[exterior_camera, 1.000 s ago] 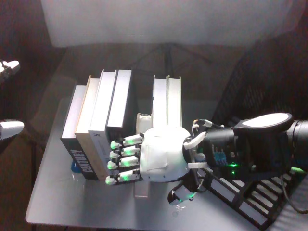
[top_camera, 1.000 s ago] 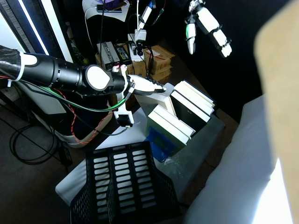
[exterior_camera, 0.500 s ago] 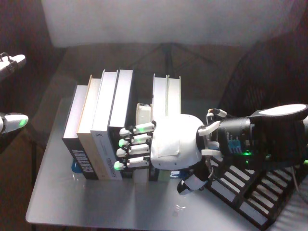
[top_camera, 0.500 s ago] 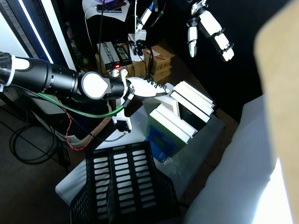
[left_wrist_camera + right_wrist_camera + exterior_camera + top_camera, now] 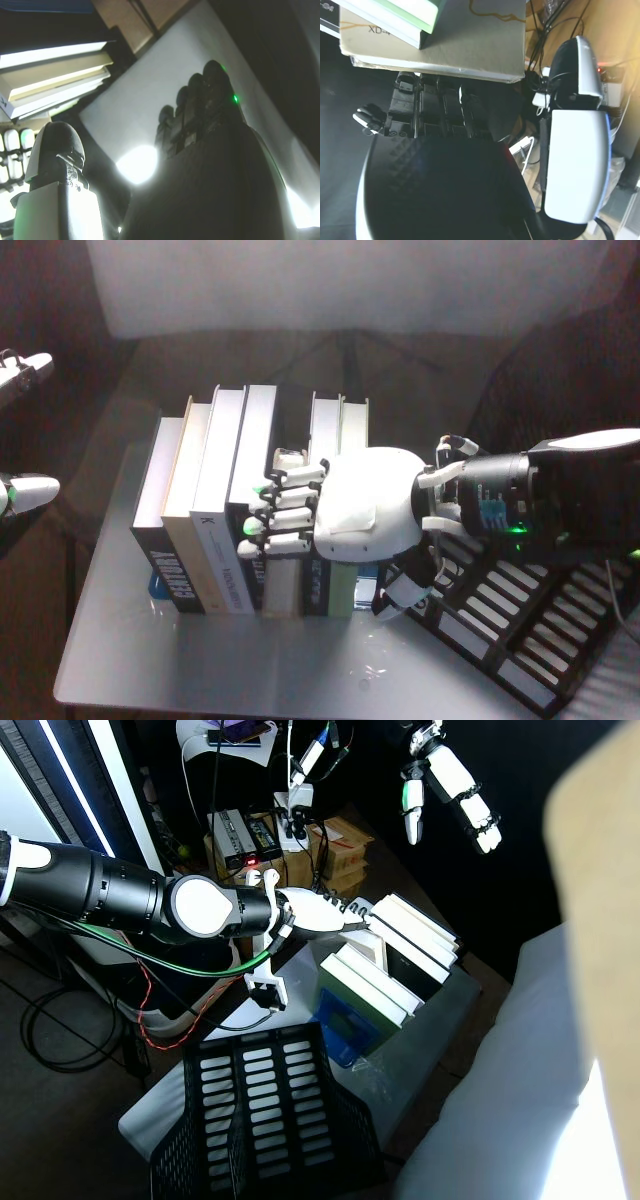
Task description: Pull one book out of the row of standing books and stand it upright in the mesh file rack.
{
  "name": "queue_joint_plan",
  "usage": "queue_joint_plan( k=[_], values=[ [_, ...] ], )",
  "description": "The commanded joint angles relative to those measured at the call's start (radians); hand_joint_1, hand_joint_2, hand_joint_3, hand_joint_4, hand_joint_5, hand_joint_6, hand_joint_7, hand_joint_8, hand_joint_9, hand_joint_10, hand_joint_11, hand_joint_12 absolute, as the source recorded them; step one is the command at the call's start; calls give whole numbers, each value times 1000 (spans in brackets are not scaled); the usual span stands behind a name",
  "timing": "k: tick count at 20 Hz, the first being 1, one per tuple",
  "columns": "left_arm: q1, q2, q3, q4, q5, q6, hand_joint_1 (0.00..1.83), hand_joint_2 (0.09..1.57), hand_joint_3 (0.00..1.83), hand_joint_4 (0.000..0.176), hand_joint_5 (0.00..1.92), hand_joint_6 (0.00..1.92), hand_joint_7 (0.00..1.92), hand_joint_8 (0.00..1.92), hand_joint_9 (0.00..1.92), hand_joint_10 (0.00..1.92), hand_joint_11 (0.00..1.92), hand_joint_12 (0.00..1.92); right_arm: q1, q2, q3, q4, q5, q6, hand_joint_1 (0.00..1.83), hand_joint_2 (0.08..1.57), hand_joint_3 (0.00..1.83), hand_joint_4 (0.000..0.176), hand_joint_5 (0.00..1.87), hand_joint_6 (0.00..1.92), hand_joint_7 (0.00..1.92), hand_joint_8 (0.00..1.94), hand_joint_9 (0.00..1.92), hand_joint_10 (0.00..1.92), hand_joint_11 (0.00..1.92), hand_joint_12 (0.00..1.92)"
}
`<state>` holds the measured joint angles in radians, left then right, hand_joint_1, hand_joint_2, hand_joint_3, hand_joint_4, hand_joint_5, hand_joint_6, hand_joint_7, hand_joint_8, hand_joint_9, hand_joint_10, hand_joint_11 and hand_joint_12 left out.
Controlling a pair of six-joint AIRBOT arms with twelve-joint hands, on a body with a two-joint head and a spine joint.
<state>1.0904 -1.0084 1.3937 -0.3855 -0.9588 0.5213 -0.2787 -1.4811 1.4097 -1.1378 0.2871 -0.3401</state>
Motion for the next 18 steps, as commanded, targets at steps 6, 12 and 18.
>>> queue_joint_plan(
  k=[6, 12, 18],
  values=[
    [-1, 2, 7, -36, -128, -7, 694, 1156, 3, 112, 0, 0, 0, 0, 0, 0, 0, 0, 35, -34, 10, 11, 49, 4, 960, 920, 0, 2, 0, 0, 0, 0, 0, 0, 0, 0],
    [4, 1, 6, -45, -127, -6, 657, 1166, 7, 99, 0, 0, 0, 0, 0, 0, 0, 0, 56, -67, 7, -32, 59, 20, 955, 918, 0, 27, 0, 0, 0, 0, 0, 0, 0, 0],
    [4, 1, 10, -44, -126, -6, 645, 1166, 5, 81, 0, 0, 0, 0, 0, 0, 0, 0, 43, -104, 49, -152, 19, 73, 965, 903, 0, 30, 0, 0, 0, 0, 0, 0, 0, 0]
  ],
)
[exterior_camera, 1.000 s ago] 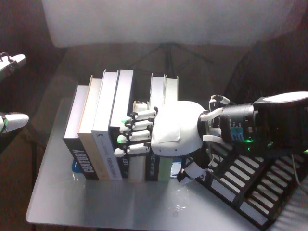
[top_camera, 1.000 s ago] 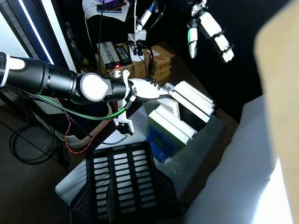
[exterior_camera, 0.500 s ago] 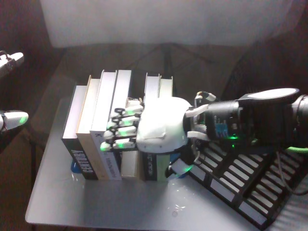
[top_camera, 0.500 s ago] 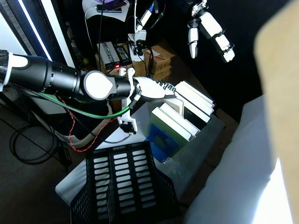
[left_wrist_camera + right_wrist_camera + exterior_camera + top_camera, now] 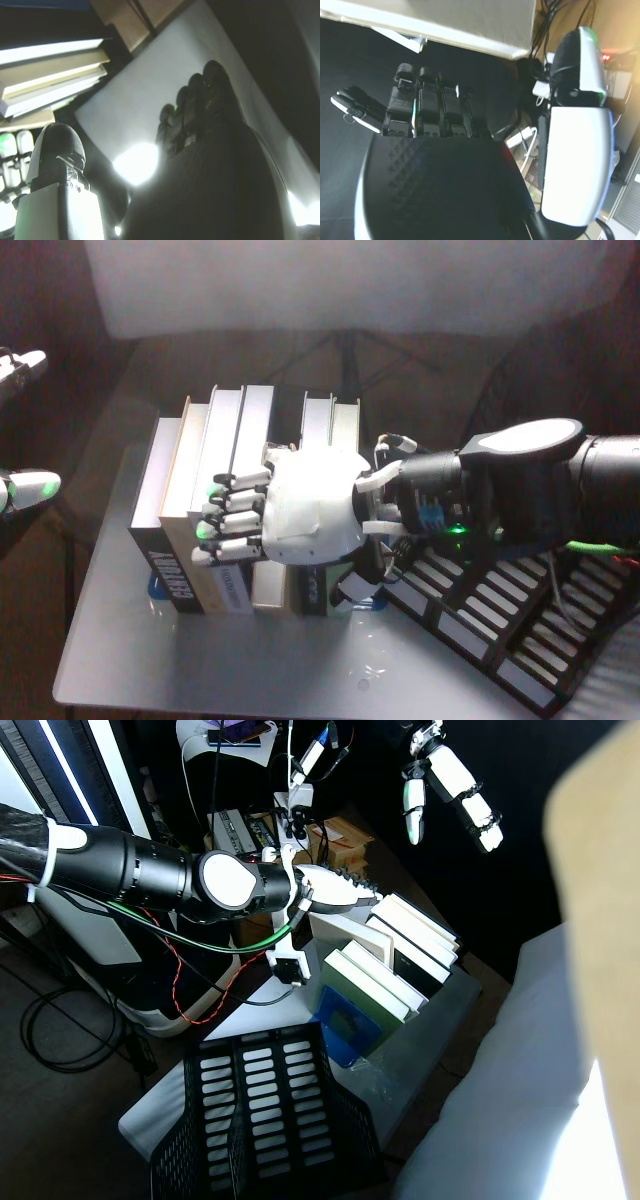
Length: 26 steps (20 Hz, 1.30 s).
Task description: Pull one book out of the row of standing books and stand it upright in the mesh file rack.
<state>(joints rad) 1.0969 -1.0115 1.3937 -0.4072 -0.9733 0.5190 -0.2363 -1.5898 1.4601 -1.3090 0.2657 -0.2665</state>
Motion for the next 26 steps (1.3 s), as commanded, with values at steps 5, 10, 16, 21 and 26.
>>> queue_joint_plan(
  k=[5, 10, 16, 21, 26],
  values=[
    [4, 5, 10, -25, -115, -10, 678, 1165, 2, 53, 0, 0, 0, 0, 0, 0, 0, 0, -18, -43, 59, -185, 1, 180, 972, 894, 0, 36, 0, 0, 0, 0, 0, 0, 0, 0],
    [29, 8, 6, -52, -128, -14, 694, 1170, 3, 32, 0, 0, 0, 0, 0, 0, 0, 0, -19, -53, 64, -239, 2, 227, 942, 878, 0, 0, 0, 0, 0, 0, 0, 0, 0, 0],
    [64, 27, -7, -93, -165, -17, 731, 1189, 9, 32, 41, 16, 0, 0, 0, 0, 0, 0, -25, -76, 74, -276, -10, 227, 900, 889, 0, 3, 0, 0, 0, 0, 0, 0, 0, 0],
    [69, 34, -13, -103, -179, -17, 809, 1183, 4, 33, 66, 17, 0, 0, 0, 0, 0, 0, -38, -88, 86, -302, -31, 227, 865, 985, 28, 31, 0, 0, 0, 0, 0, 0, 0, 0],
    [79, 37, -14, -114, -190, -24, 810, 1191, 6, 23, 76, 16, 0, 0, 0, 0, 0, 0, -59, -109, 80, -377, -49, 227, 1174, 1001, 2, 0, 732, 171, 858, 120, 749, 350, 100, 1532]
  ],
)
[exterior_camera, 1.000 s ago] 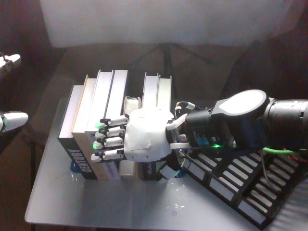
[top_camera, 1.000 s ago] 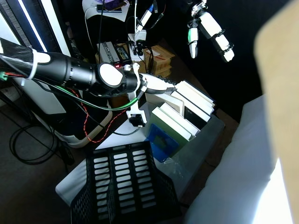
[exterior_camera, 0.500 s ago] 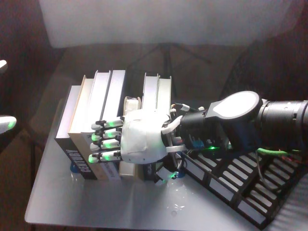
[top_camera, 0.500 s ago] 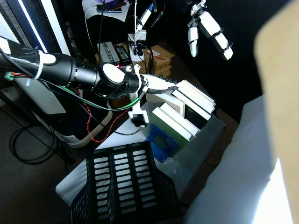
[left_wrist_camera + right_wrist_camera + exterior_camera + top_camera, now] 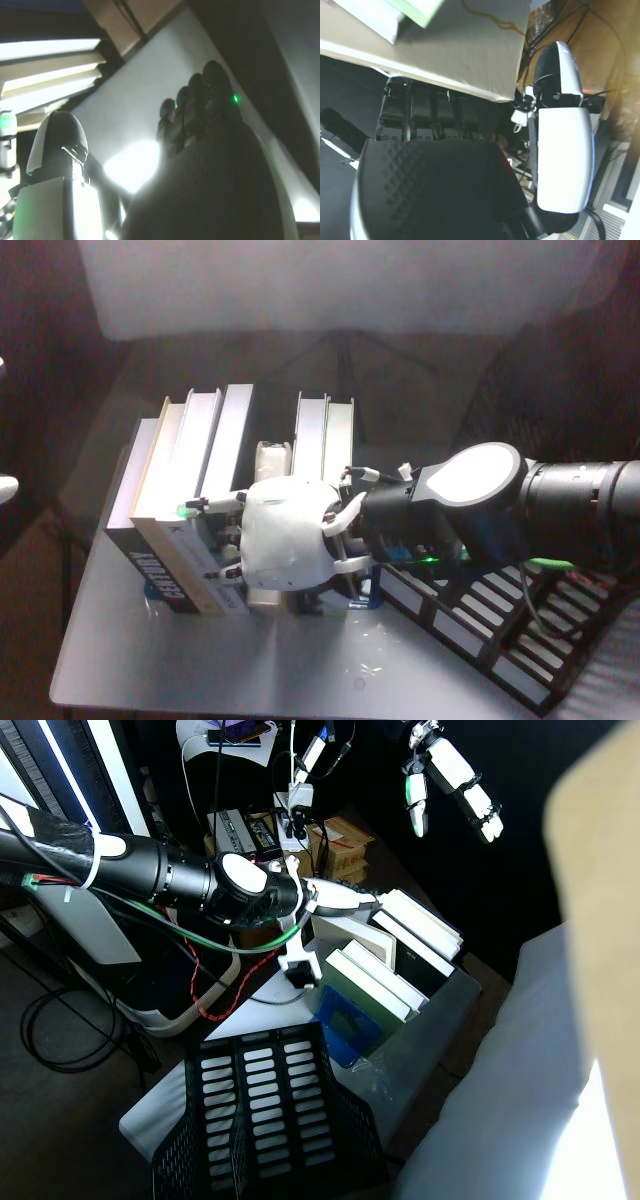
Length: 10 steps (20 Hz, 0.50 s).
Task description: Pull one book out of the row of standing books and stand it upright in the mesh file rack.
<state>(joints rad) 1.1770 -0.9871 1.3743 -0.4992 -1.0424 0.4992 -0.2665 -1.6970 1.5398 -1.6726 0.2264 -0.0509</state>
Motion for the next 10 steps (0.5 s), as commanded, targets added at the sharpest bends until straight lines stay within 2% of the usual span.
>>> queue_joint_plan(
  k=[1, 2, 3, 4, 5, 6, 7, 8, 9, 10],
  values=[
    [1, 12, 5, -23, -121, -4, 806, 1189, 5, 30, 80, 16, 0, 0, 0, 0, 0, 0, -30, -2, 1, -15, -10, 12, 1343, 1096, 2, 0, 942, 988, 1085, 786, 883, 1069, 421, 1695],
    [3, 13, 4, -26, -123, -4, 806, 1189, 5, 30, 80, 16, 0, 0, 0, 0, 0, 0, -30, -2, 1, -15, -10, 12, 1343, 1096, 2, 0, 942, 988, 1085, 786, 883, 1069, 421, 1695],
    [6, 14, 2, -28, -126, -4, 790, 1190, 5, 34, 81, 15, 0, 0, 0, 0, 0, 0, -30, -2, 2, -15, -10, 12, 1364, 1103, 4, 0, 982, 1031, 1053, 844, 847, 1210, 478, 1750],
    [7, 15, 2, -29, -127, -4, 757, 1190, 5, 41, 78, 12, 0, 0, 0, 0, 0, 0, -30, -2, 1, -15, -9, 13, 1368, 1118, 8, 0, 921, 1115, 1032, 1017, 821, 1245, 521, 1837],
    [7, 15, 2, -29, -127, -4, 757, 1190, 5, 41, 78, 12, 0, 0, 0, 0, 0, 0, -30, -2, 1, -15, -9, 14, 1368, 1118, 8, 0, 921, 1115, 1032, 1017, 821, 1245, 521, 1837],
    [7, 14, 3, -29, -128, -4, 749, 1193, 5, 46, 73, 9, 0, 0, 0, 0, 0, 0, -30, -2, 2, -15, -9, 14, 1245, 1119, 5, 0, 959, 1091, 992, 995, 798, 1209, 476, 1842],
    [7, 13, 3, -29, -129, -4, 749, 1193, 5, 46, 73, 9, 0, 0, 0, 0, 0, 0, -30, -2, 2, -15, -9, 14, 1245, 1119, 5, 0, 959, 1091, 992, 995, 798, 1209, 476, 1842],
    [7, 14, 3, -29, -129, -5, 749, 1197, 6, 39, 74, 8, 0, 0, 0, 0, 0, 0, -30, -2, 4, -15, -9, 14, 1225, 1109, 0, 2, 1008, 1056, 997, 919, 808, 1059, 425, 1785],
    [7, 14, 3, -29, -129, -6, 759, 1194, 4, 40, 80, 10, 0, 0, 0, 0, 0, 0, -30, -2, 5, -15, -9, 15, 1229, 1096, 0, 22, 1021, 1014, 1045, 867, 838, 1028, 432, 1768],
    [7, 14, 3, -30, -129, -5, 763, 1192, 3, 41, 87, 12, 0, 0, 0, 0, 0, 0, -30, -2, 6, -15, -9, 18, 1229, 1094, 0, 25, 1022, 1009, 1054, 853, 841, 1019, 435, 1764]
  ],
)
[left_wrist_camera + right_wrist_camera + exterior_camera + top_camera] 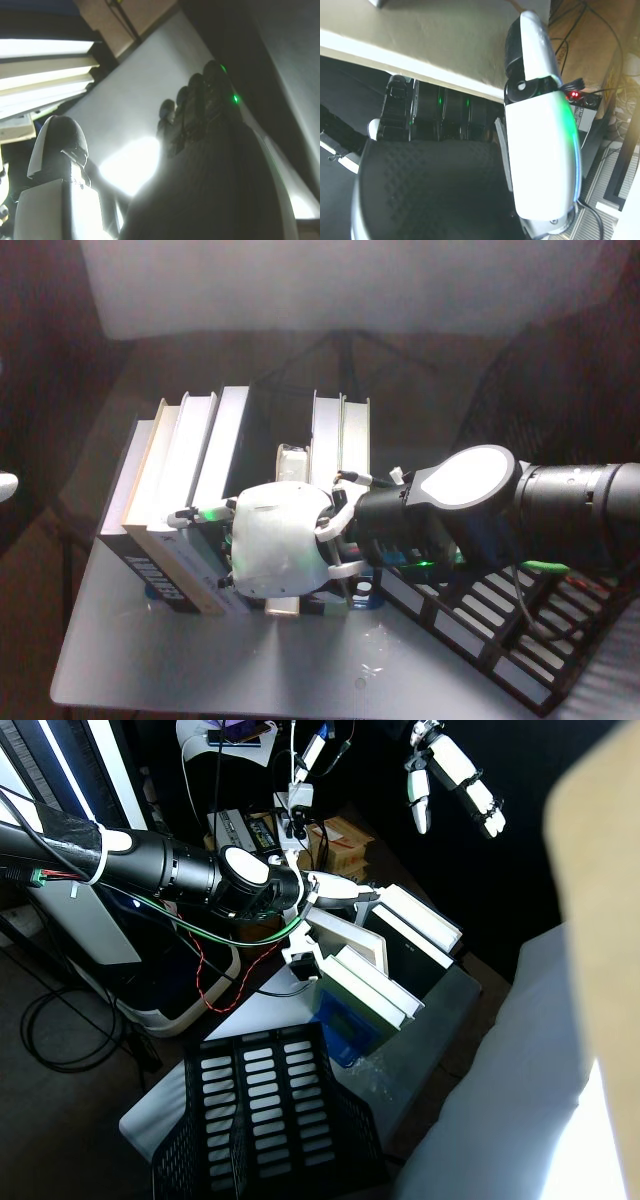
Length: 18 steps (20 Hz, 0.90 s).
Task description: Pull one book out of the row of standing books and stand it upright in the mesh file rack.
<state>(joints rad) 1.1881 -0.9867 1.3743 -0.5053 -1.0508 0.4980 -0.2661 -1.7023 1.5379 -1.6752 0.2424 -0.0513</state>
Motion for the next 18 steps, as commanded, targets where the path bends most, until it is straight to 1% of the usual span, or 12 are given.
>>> queue_joint_plan(
  k=[1, 2, 3, 7, 8, 10, 11, 12, 13, 14, 16, 18],
  values=[
    [-4, 13, 2, -24, -121, -4, 762, 1191, 3, 45, 86, 11, 0, 0, 0, 0, 0, 0, -30, 3, 7, -13, -25, 20, 1227, 1095, 0, 30, 1018, 1006, 1047, 877, 837, 1023, 437, 1771],
    [-3, 13, 2, -24, -121, -4, 757, 1191, 2, 43, 81, 8, 0, 0, 0, 0, 0, 0, -30, 3, 8, -13, -25, 20, 1231, 1086, 0, 33, 1044, 953, 1060, 864, 857, 1016, 455, 1755],
    [-3, 13, 2, -24, -121, -4, 756, 1189, 1, 44, 81, 8, 0, 0, 0, 0, 0, 0, -30, 3, 8, -13, -25, 21, 1231, 1091, 0, 9, 1029, 888, 1045, 991, 842, 1113, 462, 1802],
    [-3, 11, 3, -24, -121, -4, 775, 1189, 1, 45, 88, 9, 0, 0, 0, 0, 0, 0, -30, 3, 10, -13, -25, 26, 1229, 1088, 0, 35, 1043, 940, 1039, 914, 836, 1063, 486, 1792],
    [-3, 11, 3, -24, -121, -4, 767, 1191, 2, 47, 85, 7, 0, 0, 0, 0, 0, 0, -30, 3, 10, -13, -25, 27, 1219, 1114, 7, 4, 998, 1057, 966, 972, 769, 1031, 384, 1790],
    [-3, 10, 3, -24, -121, -4, 766, 1187, 0, 51, 88, 8, 0, 0, 0, 0, 0, 0, -30, 3, 10, -13, -25, 28, 1226, 1105, 0, 6, 1020, 1028, 1002, 911, 817, 994, 436, 1745],
    [-3, 10, 3, -24, -121, -5, 767, 1189, 0, 52, 83, 6, 0, 0, 0, 0, 0, 0, -30, 3, 10, -13, -25, 28, 1344, 1103, 0, 0, 995, 970, 1045, 912, 836, 1216, 480, 1783],
    [-4, 9, 4, -24, -121, -5, 766, 1187, 0, 56, 82, 5, 0, 0, 0, 0, 0, 0, -30, 3, 10, -13, -25, 28, 1245, 1102, 2, 0, 999, 1006, 1026, 928, 809, 1121, 449, 1781],
    [-4, 9, 4, -24, -122, -5, 766, 1186, 0, 56, 81, 4, 0, 0, 0, 0, 0, 0, -30, 3, 10, -13, -25, 28, 1223, 1107, 3, 25, 990, 1037, 1011, 935, 795, 1056, 420, 1775],
    [-4, 9, 4, -24, -122, -5, 768, 1185, 0, 51, 82, 5, 0, 0, 0, 0, 0, 0, -30, 3, 10, -13, -25, 28, 1225, 1098, 0, 29, 1013, 1007, 1034, 894, 825, 1023, 443, 1763],
    [-4, 9, 4, -24, -122, -5, 770, 1187, 0, 44, 80, 3, 0, 0, 0, 0, 0, 0, -30, 3, 10, -13, -25, 31, 1232, 1090, 0, 8, 1042, 993, 1039, 851, 848, 976, 460, 1746],
    [-3, 8, 2, -24, -125, -7, 770, 1185, 0, 48, 81, 4, 0, 0, 0, 0, 0, 0, -30, 4, 6, -13, -21, 37, 1225, 1096, 2, 31, 1018, 987, 1029, 912, 849, 1011, 454, 1778]
  ],
)
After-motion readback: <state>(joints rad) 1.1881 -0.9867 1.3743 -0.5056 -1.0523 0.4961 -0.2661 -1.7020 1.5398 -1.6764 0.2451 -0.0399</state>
